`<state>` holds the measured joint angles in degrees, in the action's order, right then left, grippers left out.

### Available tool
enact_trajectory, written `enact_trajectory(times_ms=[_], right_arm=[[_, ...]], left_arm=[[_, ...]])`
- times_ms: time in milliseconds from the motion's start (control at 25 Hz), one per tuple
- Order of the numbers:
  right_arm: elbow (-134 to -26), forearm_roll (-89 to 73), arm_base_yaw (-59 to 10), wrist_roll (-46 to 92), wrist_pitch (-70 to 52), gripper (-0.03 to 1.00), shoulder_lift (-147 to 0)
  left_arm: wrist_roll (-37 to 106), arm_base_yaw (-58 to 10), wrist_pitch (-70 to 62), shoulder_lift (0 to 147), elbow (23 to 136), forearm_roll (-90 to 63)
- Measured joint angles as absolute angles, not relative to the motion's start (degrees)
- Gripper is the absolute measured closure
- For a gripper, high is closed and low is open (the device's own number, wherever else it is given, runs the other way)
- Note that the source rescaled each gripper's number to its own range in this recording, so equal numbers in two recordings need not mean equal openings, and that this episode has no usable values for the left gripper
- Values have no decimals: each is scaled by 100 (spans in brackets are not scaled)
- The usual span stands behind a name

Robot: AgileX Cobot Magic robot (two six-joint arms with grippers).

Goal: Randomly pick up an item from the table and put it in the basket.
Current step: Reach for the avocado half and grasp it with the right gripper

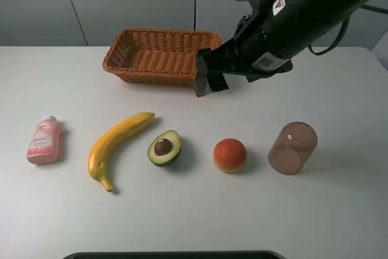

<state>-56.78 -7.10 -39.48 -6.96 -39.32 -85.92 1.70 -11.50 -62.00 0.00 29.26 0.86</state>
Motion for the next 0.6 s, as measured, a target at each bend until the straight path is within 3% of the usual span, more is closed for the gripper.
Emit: enact_trajectory(times_ms=[600], right_arm=[[-5706, -507, -5207, -876, -3324, -3, -9827]], left_arm=[[170, -1150, -6200, 0, 2926, 86]])
